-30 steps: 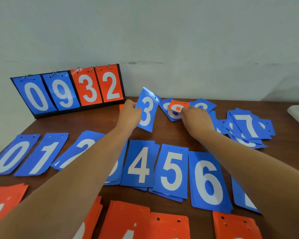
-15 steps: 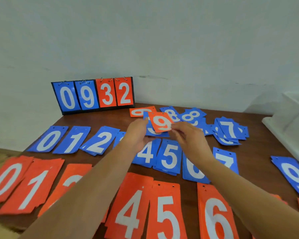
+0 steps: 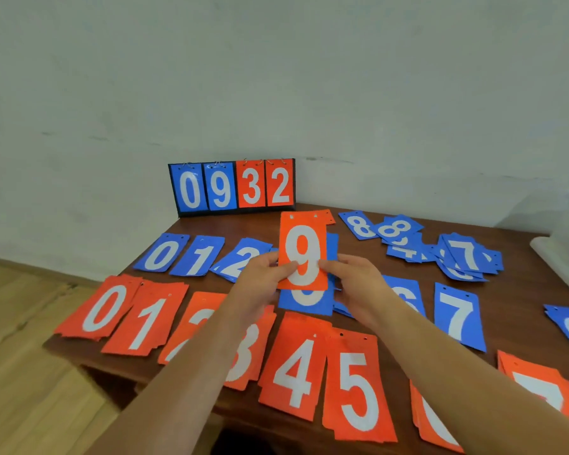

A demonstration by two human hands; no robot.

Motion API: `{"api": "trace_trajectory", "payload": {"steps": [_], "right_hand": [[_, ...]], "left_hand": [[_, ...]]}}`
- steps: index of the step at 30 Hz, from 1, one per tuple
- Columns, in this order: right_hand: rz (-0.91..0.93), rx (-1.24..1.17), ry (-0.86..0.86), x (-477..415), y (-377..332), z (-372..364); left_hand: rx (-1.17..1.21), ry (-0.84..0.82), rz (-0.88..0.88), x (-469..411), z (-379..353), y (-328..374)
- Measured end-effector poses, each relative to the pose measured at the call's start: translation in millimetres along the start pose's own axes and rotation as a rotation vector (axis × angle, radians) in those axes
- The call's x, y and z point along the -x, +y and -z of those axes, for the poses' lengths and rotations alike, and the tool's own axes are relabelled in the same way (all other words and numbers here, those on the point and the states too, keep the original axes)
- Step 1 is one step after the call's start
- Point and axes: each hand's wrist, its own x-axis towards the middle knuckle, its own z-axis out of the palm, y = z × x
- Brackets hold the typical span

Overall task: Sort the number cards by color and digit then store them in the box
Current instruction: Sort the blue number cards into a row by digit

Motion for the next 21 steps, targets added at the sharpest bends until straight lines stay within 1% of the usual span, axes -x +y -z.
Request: {"api": "trace_trajectory", "payload": {"steps": [1, 4, 6, 8, 10, 11, 15, 17, 19, 21], "right_hand": [[0.012, 0.032, 0.019, -3, 2, -5], [-0.03, 0.11, 0.107, -18, 5, -16], [-0.061, 0.162, 0.175, -35, 4, -18], [-0.1, 0.159, 0.226, -55, 1, -19], [-0.116, 0.163, 0.262, -76, -2, -22], [-0.095, 0.204, 0.275, -86, -3, -24], [-0.008, 0.52, 0.378, -124, 1, -41], [-0.029, 0.709, 0.369, -137, 6, -53], [-0.064, 0.849, 0.351, -148, 17, -61], [-0.048, 0.996, 0.337, -151, 30, -67]], "left_hand": [[-0.049, 0.033, -0.017, 1, 8, 0], [-0.134, 0.227, -0.053, -3, 40, -6], [-0.086, 0.335, -0.059, -6, 62, -10], [-0.057, 0.386, -0.034, -8, 80, -12], [-0.096, 0.407, -0.018, -10, 93, -13], [-0.112, 0.414, -0.017, -13, 98, -13], [-0.146, 0.449, -0.009, -23, 105, -11], [-0.14, 0.436, -0.007, -28, 106, -14], [-0.126, 0.408, -0.015, -32, 104, -17], [-0.127, 0.387, -0.014, -35, 103, -21]]}}
